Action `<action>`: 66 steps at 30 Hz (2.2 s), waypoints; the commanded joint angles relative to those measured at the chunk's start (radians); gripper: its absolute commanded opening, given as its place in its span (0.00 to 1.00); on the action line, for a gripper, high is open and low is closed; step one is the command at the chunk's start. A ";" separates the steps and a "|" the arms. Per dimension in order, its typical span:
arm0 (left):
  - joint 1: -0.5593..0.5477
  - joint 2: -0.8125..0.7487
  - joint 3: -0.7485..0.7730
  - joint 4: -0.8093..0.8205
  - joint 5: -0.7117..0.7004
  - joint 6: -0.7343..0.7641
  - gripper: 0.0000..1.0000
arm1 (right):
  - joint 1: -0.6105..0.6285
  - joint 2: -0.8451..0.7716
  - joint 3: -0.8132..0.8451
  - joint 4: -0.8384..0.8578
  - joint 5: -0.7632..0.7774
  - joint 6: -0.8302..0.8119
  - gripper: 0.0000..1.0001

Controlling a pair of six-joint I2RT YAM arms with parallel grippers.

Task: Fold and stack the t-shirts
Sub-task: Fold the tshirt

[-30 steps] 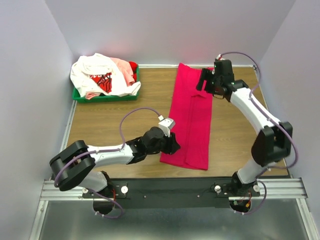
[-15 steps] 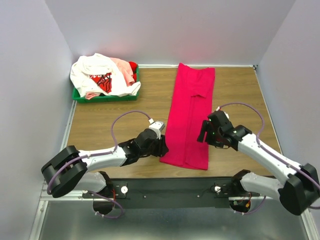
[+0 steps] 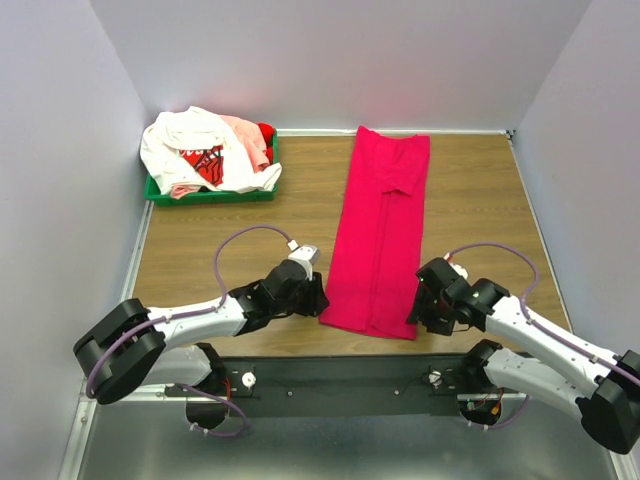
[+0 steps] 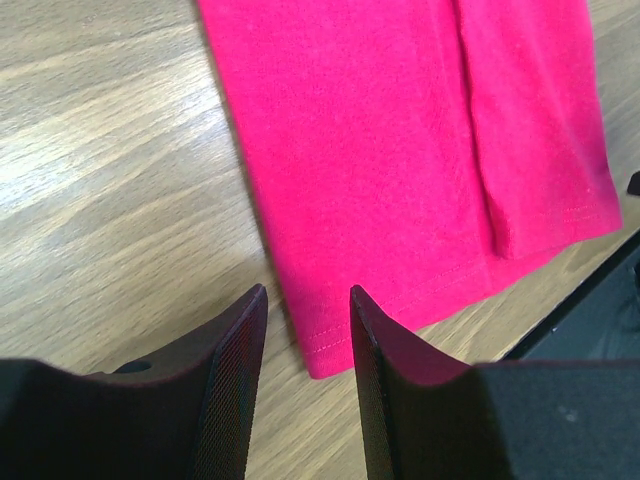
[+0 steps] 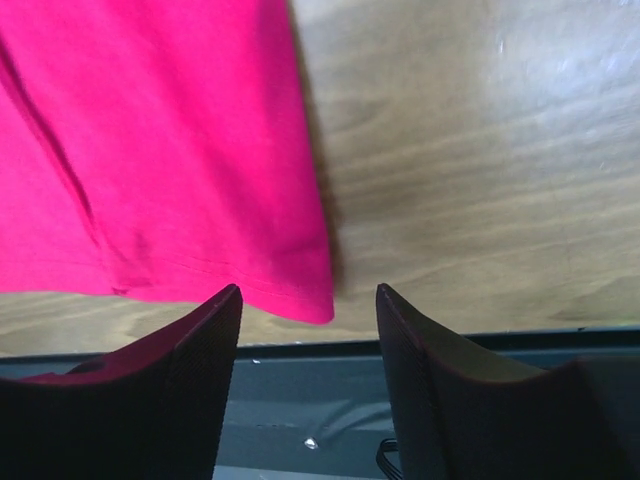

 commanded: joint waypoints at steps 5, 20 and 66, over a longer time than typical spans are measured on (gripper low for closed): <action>0.039 -0.014 -0.008 -0.026 -0.003 0.018 0.46 | 0.061 -0.008 -0.054 -0.004 -0.028 0.094 0.55; 0.059 -0.013 -0.030 -0.009 0.078 0.045 0.45 | 0.087 0.020 -0.113 0.042 -0.015 0.114 0.34; 0.022 -0.008 -0.080 0.023 0.241 -0.011 0.47 | 0.089 0.006 -0.163 0.123 0.001 0.102 0.08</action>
